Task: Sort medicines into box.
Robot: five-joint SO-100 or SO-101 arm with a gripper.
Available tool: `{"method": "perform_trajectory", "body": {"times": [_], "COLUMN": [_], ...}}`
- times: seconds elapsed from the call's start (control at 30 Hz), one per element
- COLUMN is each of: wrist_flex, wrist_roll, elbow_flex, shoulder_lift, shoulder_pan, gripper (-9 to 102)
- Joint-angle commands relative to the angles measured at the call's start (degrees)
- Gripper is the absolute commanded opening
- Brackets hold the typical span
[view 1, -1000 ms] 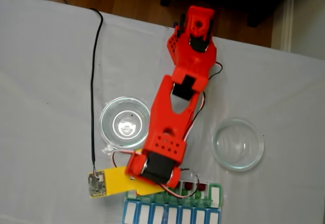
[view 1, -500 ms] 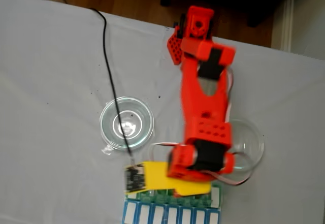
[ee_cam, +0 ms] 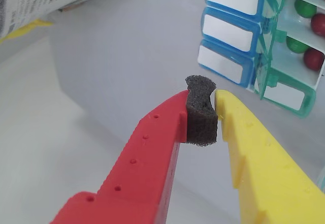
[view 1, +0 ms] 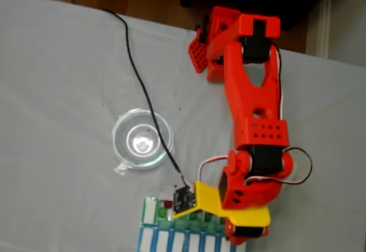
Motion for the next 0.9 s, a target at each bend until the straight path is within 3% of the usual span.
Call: {"method": "perform_trajectory", "body": {"times": [0.0, 0.47, 0.87], "wrist_flex": [-3.9, -12.2, -6.2], "wrist_roll": [-1.1, -7.5, -10.0], "elbow_flex": [0.4, 5.9, 3.5], "shoulder_lift": [3.6, -1.0, -3.3], "shoulder_pan": [-1.7, -3.2, -3.5], "gripper": [1, 1, 1]}}
